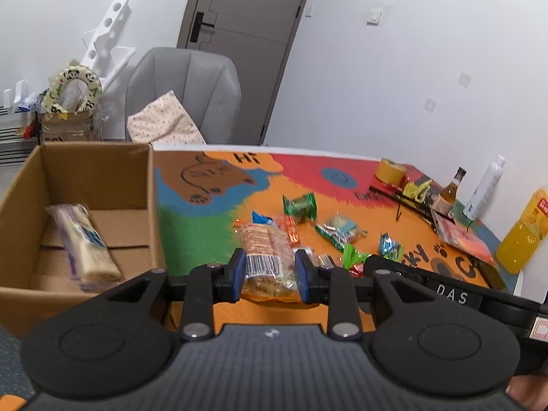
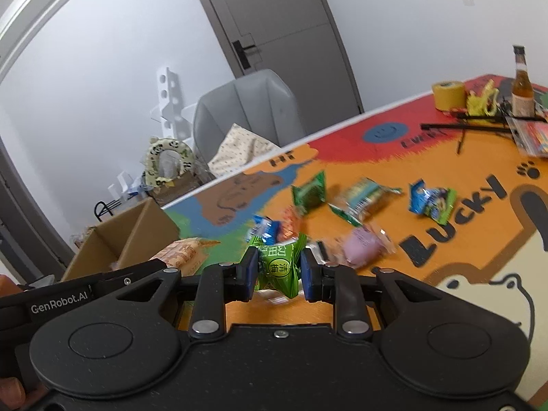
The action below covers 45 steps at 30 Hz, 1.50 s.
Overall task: Organize snacks
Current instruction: 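Carry the biscuit pack and green candy over the box with both tools, then open both tools to drop the biscuits and green candy into the box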
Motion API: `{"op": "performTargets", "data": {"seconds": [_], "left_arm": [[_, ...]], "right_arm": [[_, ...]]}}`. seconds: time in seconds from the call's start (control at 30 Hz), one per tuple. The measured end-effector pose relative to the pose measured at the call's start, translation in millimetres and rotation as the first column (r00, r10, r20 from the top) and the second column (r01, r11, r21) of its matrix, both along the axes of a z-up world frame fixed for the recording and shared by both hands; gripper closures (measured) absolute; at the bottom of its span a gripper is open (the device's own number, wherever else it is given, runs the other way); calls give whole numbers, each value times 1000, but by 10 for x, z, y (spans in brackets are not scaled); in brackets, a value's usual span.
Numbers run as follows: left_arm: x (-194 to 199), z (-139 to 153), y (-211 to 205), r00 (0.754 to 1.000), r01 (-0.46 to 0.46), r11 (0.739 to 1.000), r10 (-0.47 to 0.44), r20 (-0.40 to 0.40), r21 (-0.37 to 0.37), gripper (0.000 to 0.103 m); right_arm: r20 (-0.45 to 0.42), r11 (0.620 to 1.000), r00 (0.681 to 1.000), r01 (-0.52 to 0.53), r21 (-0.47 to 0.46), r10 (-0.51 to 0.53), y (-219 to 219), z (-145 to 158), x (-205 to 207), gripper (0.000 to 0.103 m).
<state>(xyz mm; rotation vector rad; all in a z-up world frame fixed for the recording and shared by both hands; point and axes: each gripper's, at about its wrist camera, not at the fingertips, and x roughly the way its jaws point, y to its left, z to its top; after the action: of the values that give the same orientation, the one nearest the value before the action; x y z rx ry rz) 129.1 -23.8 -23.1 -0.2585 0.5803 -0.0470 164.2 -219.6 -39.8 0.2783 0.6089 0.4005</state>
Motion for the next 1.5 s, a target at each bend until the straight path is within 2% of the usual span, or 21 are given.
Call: {"op": "performTargets", "data": {"seconds": [0.43,0.77,1.2,1.37,1.4,1.5], "left_arm": [[-153,248,385,996,-58,998,58,65,5,74],[-232,301,852,987,-133,991,133,87,-4,74],[-301,201,1384,976,-208,978,209,63,-23,74],[-292,98,1492,972,-234,972,235,14,-27,73],[-278,84,1503,972,-234,972,234,-6,-31,73],[-281,78,1515,970,-241,970,241,-29,-25,68]], "right_arm": [[32,999,999,-37,11,37,371,169,-1,79],[50,997,996,-76,0,76,794,272,29,79],[63,989,987,-146,-7,146,1399,332,56,79],[54,983,981,-184,-12,185,1590,308,66,78],[49,981,979,-196,-2,196,1618,296,76,78],[24,976,976,-215,24,214,1660,258,114,63]]}}
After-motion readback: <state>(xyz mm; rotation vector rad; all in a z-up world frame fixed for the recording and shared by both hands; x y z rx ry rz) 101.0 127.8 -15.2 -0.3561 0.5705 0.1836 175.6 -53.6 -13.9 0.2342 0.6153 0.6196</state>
